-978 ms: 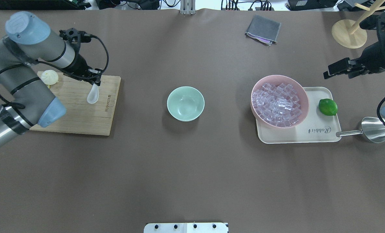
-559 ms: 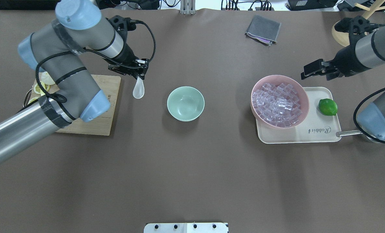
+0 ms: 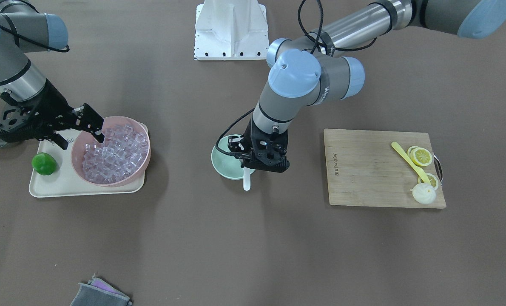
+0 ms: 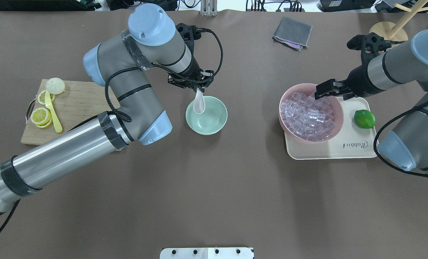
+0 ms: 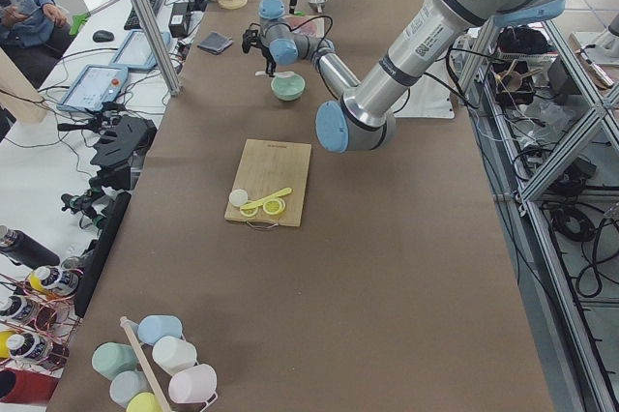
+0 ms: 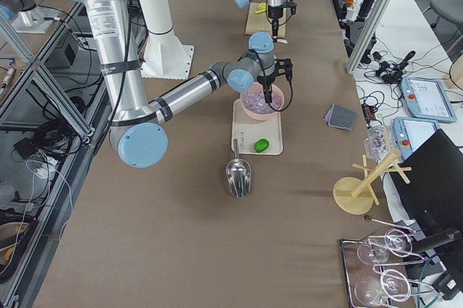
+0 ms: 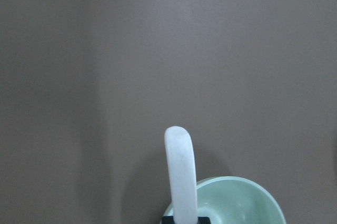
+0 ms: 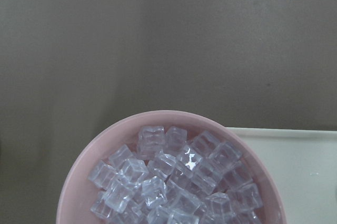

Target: Put spoon and ice into bowl

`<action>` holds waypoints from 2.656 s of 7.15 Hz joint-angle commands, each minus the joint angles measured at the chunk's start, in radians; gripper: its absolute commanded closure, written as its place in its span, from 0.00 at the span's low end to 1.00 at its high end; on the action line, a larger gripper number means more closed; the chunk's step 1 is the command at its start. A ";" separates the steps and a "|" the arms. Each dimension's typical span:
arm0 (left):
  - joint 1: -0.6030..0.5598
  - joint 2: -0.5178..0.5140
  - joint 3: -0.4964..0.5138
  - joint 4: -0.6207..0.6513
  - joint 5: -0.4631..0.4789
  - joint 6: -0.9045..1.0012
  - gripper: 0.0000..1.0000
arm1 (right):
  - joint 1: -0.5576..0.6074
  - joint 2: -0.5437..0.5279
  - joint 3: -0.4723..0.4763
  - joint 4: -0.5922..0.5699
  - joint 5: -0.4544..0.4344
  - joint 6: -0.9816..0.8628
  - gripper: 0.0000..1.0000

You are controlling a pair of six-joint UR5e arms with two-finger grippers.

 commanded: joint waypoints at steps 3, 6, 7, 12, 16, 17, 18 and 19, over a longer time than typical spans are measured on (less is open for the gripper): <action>0.038 -0.019 0.092 -0.138 0.088 -0.015 0.53 | -0.043 0.004 -0.010 -0.001 -0.024 0.105 0.05; 0.007 -0.017 0.031 -0.144 0.079 -0.017 0.02 | -0.102 0.016 -0.039 -0.009 -0.094 0.178 0.13; -0.001 -0.014 0.029 -0.144 0.078 -0.015 0.02 | -0.113 0.022 -0.043 -0.012 -0.112 0.180 0.22; -0.019 0.037 -0.029 -0.143 0.077 -0.015 0.02 | -0.121 0.034 -0.079 -0.009 -0.117 0.172 0.83; -0.046 0.038 -0.061 -0.129 0.072 -0.015 0.02 | -0.104 0.034 -0.034 -0.017 -0.102 0.172 1.00; -0.113 0.102 -0.096 -0.120 -0.042 -0.002 0.02 | -0.104 0.080 -0.034 -0.020 -0.103 0.178 1.00; -0.220 0.209 -0.173 -0.118 -0.154 0.105 0.02 | -0.110 0.162 -0.037 -0.081 -0.114 0.206 1.00; -0.293 0.347 -0.262 -0.117 -0.212 0.244 0.02 | -0.164 0.250 -0.040 -0.139 -0.151 0.291 1.00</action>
